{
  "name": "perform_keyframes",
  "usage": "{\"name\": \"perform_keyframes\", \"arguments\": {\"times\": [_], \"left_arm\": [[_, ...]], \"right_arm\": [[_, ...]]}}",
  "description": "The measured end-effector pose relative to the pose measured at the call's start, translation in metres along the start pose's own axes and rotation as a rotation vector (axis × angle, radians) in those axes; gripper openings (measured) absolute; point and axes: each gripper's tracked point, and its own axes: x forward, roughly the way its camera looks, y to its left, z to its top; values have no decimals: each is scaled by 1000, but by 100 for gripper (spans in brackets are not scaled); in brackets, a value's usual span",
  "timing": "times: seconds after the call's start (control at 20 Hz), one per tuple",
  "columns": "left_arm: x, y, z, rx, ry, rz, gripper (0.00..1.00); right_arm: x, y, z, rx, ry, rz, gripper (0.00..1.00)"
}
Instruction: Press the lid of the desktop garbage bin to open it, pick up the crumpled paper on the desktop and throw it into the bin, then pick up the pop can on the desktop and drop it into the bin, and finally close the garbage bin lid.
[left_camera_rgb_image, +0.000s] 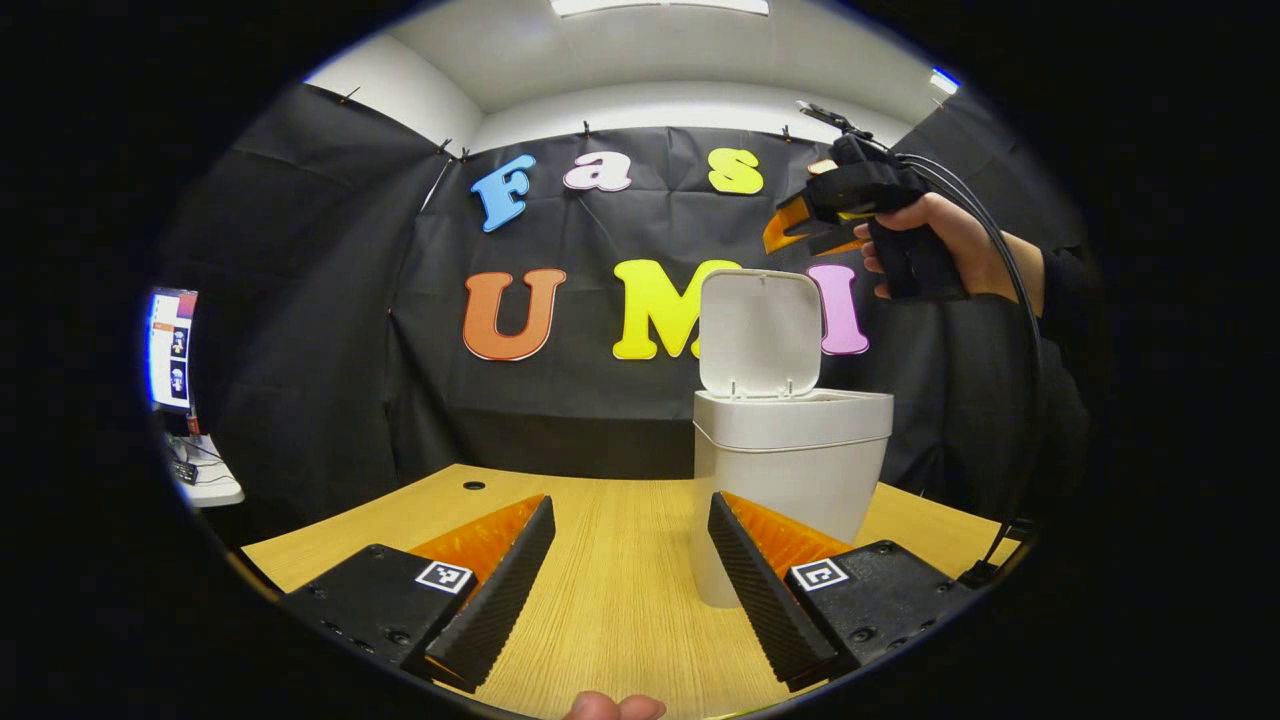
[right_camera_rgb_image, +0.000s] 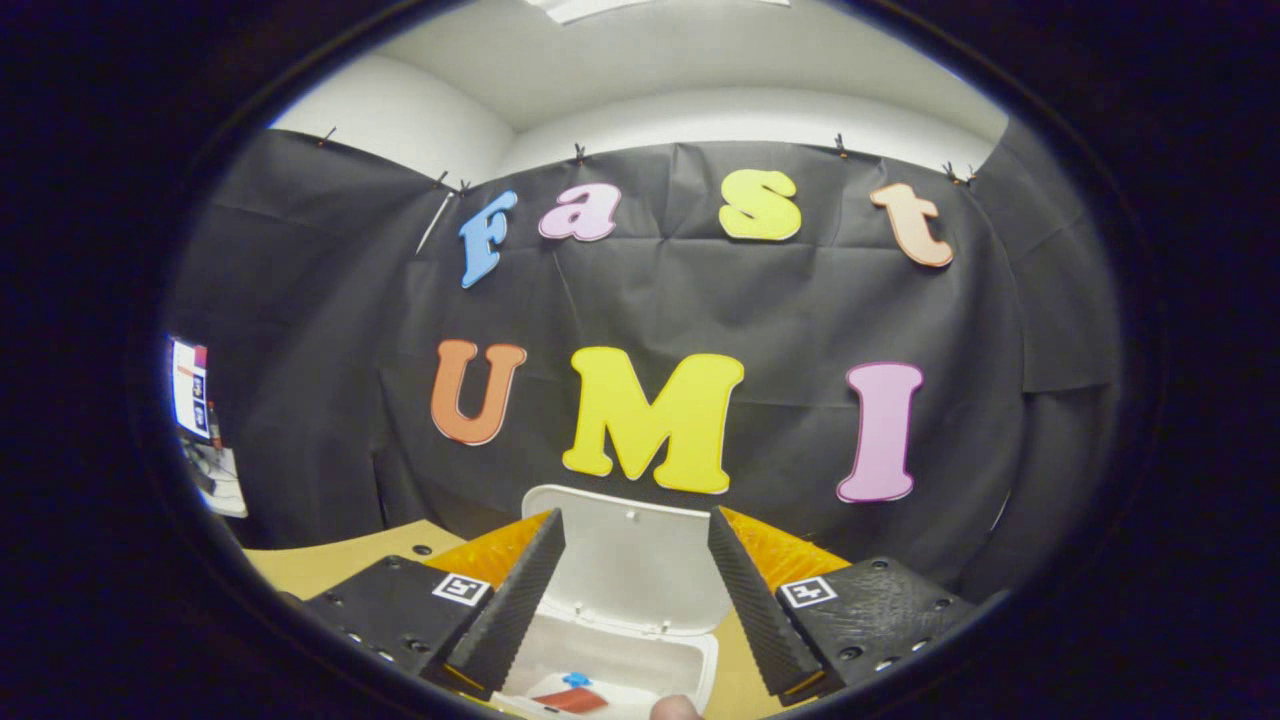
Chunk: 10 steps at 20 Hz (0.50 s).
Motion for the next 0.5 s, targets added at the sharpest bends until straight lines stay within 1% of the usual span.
{"name": "perform_keyframes", "arguments": {"times": [0.05, 0.1, 0.15, 0.2, 0.25, 0.3, 0.4, 0.45, 0.5], "left_arm": [[0, 3, -1, 18, -1, 12, 99], [0, 6, 0, 28, -4, 18, 99], [1, 7, 0, 27, -4, 16, 99], [1, 6, 0, 18, -3, 8, 99], [0, 4, 0, 7, -1, 3, 99], [-1, 5, 2, -2, -1, 2, 99], [-3, 9, 6, -11, -13, 4, 99], [-3, 10, 6, -12, -15, 6, 99], [-3, 9, 7, -11, -13, 6, 99]], "right_arm": [[9, -2, 6, 11, 0, -7, 94], [19, -5, 11, 14, 5, -21, 94], [29, -8, 13, 8, 13, -35, 89], [37, -10, 13, 1, 24, -48, 89], [45, -10, 10, 5, 41, -51, 94], [54, -10, 5, 13, 61, -53, 89], [67, -11, -3, 15, 95, -62, 89], [72, -11, -5, 26, 104, -63, 94], [76, -9, -8, 41, 113, -63, 89]]}}
